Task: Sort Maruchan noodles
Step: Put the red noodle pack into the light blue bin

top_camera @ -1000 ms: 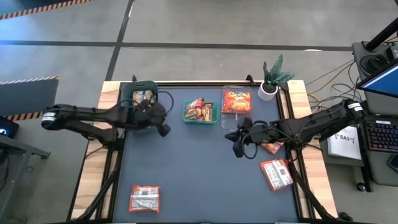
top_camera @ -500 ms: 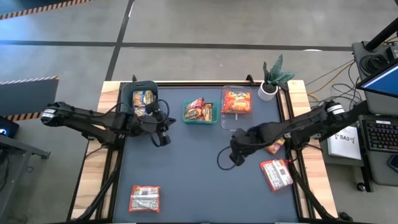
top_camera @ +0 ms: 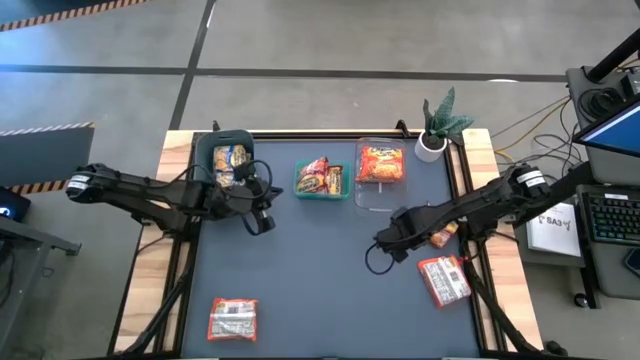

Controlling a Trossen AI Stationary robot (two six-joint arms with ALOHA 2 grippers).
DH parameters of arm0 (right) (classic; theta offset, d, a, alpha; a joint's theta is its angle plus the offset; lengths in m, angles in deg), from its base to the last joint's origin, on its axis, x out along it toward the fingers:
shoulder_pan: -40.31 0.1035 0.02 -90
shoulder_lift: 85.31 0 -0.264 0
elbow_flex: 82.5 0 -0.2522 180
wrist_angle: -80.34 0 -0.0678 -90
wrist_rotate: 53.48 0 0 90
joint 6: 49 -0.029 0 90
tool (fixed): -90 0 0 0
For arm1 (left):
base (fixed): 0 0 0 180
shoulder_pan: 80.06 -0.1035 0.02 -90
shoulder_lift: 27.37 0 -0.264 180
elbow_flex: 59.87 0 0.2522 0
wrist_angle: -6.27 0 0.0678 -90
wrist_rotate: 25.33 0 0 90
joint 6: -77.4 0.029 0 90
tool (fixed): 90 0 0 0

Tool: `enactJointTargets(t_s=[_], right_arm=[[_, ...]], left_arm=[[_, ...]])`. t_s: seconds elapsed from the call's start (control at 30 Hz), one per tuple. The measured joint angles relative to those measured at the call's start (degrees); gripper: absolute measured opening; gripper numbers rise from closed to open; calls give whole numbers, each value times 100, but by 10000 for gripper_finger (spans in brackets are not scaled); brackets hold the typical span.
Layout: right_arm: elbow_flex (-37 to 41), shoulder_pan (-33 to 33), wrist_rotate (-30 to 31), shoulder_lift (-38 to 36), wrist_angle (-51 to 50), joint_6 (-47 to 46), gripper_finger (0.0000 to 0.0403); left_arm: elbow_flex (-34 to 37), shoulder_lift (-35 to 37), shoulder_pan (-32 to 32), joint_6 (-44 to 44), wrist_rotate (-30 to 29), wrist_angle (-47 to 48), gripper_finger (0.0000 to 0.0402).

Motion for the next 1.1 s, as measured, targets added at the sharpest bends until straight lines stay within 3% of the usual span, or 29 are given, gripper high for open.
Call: enactJointTargets(t_s=[0.13,0.43,0.6,0.8,1.1], right_arm=[[132,-26,38,-33,4,-159,35],[469,-94,795,-33,186,-307,142],[759,-89,1021,-33,614,-421,170],[1057,-94,1239,-33,666,-614,166],[1373,-87,1344,-39,1180,-558,111]], left_arm=[[-2,0,0,0,0,-16,0],[0,-45,0,2,0,-163,0],[0,-119,0,2,2,-195,0],[0,-197,0,0,2,-233,0],[0,-232,0,0,2,-296,0]])
